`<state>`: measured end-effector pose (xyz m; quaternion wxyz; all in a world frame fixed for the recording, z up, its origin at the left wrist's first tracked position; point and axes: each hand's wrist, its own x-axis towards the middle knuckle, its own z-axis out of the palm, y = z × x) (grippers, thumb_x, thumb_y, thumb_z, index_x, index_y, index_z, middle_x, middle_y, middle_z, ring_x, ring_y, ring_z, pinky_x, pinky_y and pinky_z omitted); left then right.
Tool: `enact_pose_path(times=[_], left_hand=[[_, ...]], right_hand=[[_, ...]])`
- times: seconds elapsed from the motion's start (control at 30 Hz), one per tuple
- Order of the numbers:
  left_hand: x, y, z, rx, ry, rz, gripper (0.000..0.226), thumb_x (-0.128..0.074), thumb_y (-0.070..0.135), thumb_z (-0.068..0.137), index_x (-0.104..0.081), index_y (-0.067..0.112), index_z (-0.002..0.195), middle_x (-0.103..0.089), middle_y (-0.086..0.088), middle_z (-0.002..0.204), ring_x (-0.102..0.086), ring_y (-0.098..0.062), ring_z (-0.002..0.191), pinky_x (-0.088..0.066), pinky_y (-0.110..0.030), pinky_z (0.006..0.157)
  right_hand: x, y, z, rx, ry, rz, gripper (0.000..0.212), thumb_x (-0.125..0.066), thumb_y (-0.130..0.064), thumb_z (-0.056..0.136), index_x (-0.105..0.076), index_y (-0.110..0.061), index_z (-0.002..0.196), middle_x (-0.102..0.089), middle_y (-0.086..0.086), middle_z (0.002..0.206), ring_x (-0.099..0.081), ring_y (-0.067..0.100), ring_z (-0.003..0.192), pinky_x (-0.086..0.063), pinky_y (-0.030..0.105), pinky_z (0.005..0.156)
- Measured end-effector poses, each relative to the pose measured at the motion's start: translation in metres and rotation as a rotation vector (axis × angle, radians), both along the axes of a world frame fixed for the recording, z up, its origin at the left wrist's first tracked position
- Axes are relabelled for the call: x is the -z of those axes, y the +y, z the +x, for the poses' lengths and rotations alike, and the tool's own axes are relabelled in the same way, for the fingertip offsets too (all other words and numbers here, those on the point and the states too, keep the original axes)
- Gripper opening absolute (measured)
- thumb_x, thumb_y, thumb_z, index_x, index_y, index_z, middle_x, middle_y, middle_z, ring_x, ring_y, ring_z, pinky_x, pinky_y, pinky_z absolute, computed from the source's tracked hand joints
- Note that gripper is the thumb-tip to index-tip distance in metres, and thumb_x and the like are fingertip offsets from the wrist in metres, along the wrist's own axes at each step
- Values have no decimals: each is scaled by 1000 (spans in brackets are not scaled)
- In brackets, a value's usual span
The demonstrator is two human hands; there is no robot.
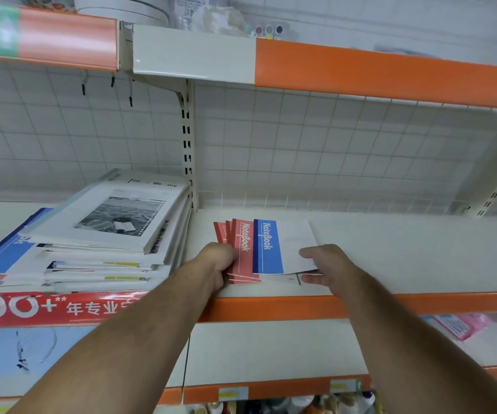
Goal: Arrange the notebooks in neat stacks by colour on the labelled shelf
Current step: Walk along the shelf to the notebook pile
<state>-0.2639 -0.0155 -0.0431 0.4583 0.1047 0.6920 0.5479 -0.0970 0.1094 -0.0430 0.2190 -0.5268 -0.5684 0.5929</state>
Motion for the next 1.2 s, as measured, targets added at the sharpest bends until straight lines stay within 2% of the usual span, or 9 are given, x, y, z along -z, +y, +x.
enact_pose_path(times=[0.2, 0.43, 0.57, 0.63, 0.77, 0.9, 1.03, 1.1, 1.2], left_hand=[[0, -3, -8, -65, -254, 113, 9, -65, 1, 93, -58, 2, 99, -72, -20, 97, -71, -32, 81, -58, -43, 69], [1, -10, -11, -32, -260, 129, 13, -46, -1, 99, -55, 5, 106, -70, -19, 105, -72, -33, 88, -61, -40, 58], [1, -14, -10, 9, -226, 112, 12, -45, 0, 101, -54, 7, 102, -70, -17, 100, -72, -33, 88, -62, -47, 74], [2, -13, -12, 13, -215, 91, 9, -48, 2, 100, -54, 8, 103, -69, -17, 101, -73, -32, 86, -62, -46, 72], [2, -13, -17, 17, -213, 94, 14, -52, 1, 98, -54, 8, 110, -69, -16, 103, -73, -33, 84, -62, -45, 59], [3, -13, -18, 35, -174, 92, 6, -54, 7, 99, -54, 11, 104, -70, -13, 99, -74, -30, 79, -63, -45, 69], [7, -10, -18, 48, -124, 72, 7, -55, 4, 98, -58, 10, 101, -71, -12, 96, -75, -28, 73, -63, -44, 73], [9, -9, -17, 48, -113, 73, 7, -54, 7, 100, -59, 10, 102, -72, -12, 96, -75, -28, 72, -63, -44, 74], [14, -6, -18, 22, -121, 81, 10, -54, 8, 99, -61, 12, 104, -72, -11, 99, -75, -29, 75, -63, -45, 70]], right_hand=[[1, 2, -7, -81, -121, 63, 24, -77, -16, 86, -62, -8, 102, -68, 7, 99, -66, 22, 87, -60, 34, 73], [8, 5, -4, 125, 13, -20, 30, -74, 5, 80, -63, 5, 108, -69, 19, 105, -69, 31, 90, -59, 38, 67], [6, 1, -4, 114, 23, -2, 28, -70, 7, 84, -60, 4, 109, -66, 16, 102, -64, 26, 80, -54, 35, 57], [4, -1, -6, 107, 7, 6, 27, -68, 7, 86, -59, 2, 110, -66, 13, 99, -63, 26, 79, -54, 36, 57], [4, -2, -10, 91, -94, 43, 27, -67, 4, 88, -59, 0, 114, -66, 15, 114, -66, 35, 97, -60, 43, 71], [0, -6, -13, 97, -159, 96, 26, -63, 0, 93, -55, -3, 117, -63, 14, 119, -64, 32, 103, -60, 40, 72], [-7, -13, -14, 85, -189, 87, 24, -59, -5, 95, -57, -3, 119, -63, 14, 114, -65, 28, 90, -60, 40, 74], [-15, -19, -14, 146, -213, 105, 10, -59, -6, 94, -60, -3, 104, -64, 14, 99, -64, 26, 76, -60, 36, 63], [-22, -27, -9, 289, -256, 174, 6, -53, -5, 90, -58, -2, 89, -59, 14, 78, -55, 23, 58, -41, 26, 45]])
